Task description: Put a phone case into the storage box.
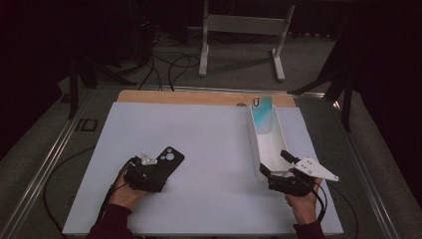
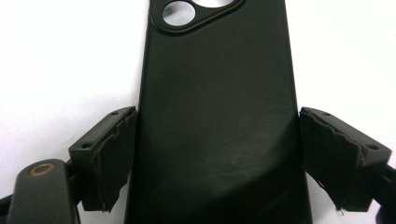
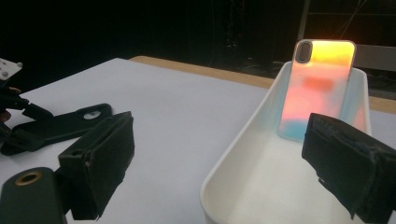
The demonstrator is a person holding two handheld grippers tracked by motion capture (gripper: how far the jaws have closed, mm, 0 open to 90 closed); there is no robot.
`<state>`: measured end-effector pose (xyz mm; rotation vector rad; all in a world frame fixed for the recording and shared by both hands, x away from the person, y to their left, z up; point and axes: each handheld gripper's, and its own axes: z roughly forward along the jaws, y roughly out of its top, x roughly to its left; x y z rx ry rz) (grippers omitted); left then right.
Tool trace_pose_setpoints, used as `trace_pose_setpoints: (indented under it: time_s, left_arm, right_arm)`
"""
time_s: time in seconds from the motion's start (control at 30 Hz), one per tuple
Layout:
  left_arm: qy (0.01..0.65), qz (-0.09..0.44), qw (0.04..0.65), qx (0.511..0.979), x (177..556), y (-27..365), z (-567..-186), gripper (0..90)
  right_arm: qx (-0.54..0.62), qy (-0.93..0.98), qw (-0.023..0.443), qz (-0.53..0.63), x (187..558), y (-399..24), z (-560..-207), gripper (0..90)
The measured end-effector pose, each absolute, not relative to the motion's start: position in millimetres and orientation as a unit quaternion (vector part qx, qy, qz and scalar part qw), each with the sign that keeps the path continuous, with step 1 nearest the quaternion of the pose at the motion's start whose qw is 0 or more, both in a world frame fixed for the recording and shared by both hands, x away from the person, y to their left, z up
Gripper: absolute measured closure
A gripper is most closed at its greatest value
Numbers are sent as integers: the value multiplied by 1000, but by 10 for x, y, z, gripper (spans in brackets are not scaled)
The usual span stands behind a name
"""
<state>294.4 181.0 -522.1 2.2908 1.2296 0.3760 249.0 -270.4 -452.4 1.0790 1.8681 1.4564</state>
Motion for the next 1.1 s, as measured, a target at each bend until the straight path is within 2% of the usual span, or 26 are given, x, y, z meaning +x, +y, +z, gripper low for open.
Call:
trace_pose_setpoints:
  time_s: [0.6,1.1]
  left_arm:
    - [442,194,301,823,2894,1804,-4936,156]
    - [400,233,336,821,2892,1667,-4671,154]
  right_arm:
    - [411,693,249,537,2574,-2696,-4432,89]
    - [415,698,226,537,2671,-2647,-4332,82]
